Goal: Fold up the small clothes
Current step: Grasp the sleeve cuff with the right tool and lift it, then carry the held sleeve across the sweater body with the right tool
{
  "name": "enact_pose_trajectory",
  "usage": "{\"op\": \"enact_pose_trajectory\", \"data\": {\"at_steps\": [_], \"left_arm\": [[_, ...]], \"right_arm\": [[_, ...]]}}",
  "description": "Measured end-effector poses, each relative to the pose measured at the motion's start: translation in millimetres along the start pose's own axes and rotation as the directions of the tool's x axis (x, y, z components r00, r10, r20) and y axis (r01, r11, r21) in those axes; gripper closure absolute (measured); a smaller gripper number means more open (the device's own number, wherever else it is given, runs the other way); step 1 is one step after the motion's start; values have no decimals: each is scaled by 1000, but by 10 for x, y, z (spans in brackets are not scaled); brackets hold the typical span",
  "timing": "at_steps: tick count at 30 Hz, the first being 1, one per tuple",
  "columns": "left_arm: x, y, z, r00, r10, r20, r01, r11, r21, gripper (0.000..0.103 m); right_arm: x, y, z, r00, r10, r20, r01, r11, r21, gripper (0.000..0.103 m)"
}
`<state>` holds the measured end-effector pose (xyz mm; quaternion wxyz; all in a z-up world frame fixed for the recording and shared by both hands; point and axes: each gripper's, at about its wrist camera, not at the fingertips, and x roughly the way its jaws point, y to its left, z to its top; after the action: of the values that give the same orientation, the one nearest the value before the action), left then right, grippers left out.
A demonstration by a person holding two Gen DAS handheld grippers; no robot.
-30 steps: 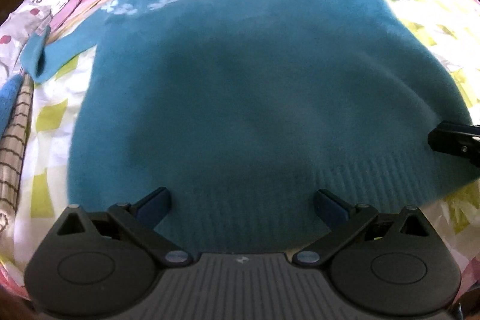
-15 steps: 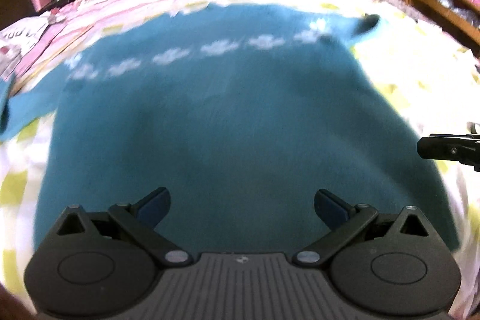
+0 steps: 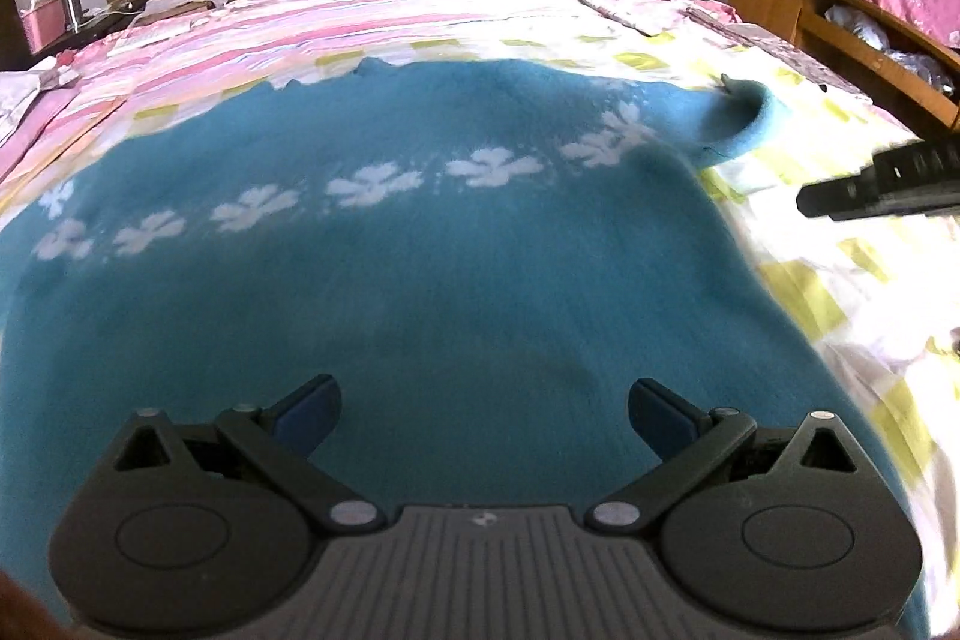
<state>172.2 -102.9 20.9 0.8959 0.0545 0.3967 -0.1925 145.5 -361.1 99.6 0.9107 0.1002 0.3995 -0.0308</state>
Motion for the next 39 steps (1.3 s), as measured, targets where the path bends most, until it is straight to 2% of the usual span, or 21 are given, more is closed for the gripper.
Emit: {"op": "enact_pose_trajectory", "data": {"at_steps": [3, 7, 14, 19, 23, 27, 30, 32, 34, 36, 39], "left_arm": [[104, 29, 85, 1000, -13, 12, 13, 1000, -14, 0], [224, 20, 202, 999, -25, 28, 26, 999, -21, 0], [420, -60, 355, 998, -51, 41, 52, 998, -21, 0], [504, -148, 443, 996, -72, 51, 73, 997, -14, 0], [565, -212, 491, 995, -89, 55, 89, 996, -9, 0], [607, -257, 519, 993, -100, 57, 100, 995, -2, 0], [617, -260, 525, 993, -104, 57, 104, 995, -3, 0], [619, -248, 523, 993, -108, 56, 108, 994, -6, 0], [607, -232, 518, 992, -111, 55, 112, 994, -11, 0], [585, -216, 510, 992, -116, 54, 117, 993, -18, 0], [532, -175, 489, 991, -125, 51, 127, 992, -29, 0]], "right_arm": [[169, -60, 215, 999, -30, 11, 30, 999, 12, 75], [325, -162, 493, 996, -80, 50, 78, 996, 37, 63], [672, -388, 928, 978, -195, 78, 191, 980, 54, 62], [959, -496, 1135, 954, -289, 81, 287, 957, 29, 56], [1218, -612, 1211, 938, -344, 44, 343, 939, 30, 56], [1410, -706, 1246, 913, -407, 24, 407, 913, 2, 56], [1459, -796, 1263, 904, -426, 14, 426, 904, 17, 62], [1460, -876, 1279, 910, -415, 7, 414, 909, 53, 68], [1431, -942, 1285, 912, -409, 3, 407, 909, 94, 86], [1379, -989, 1291, 921, -390, 7, 385, 912, 140, 93], [1241, -953, 1290, 928, -371, 44, 359, 919, 164, 94]]}}
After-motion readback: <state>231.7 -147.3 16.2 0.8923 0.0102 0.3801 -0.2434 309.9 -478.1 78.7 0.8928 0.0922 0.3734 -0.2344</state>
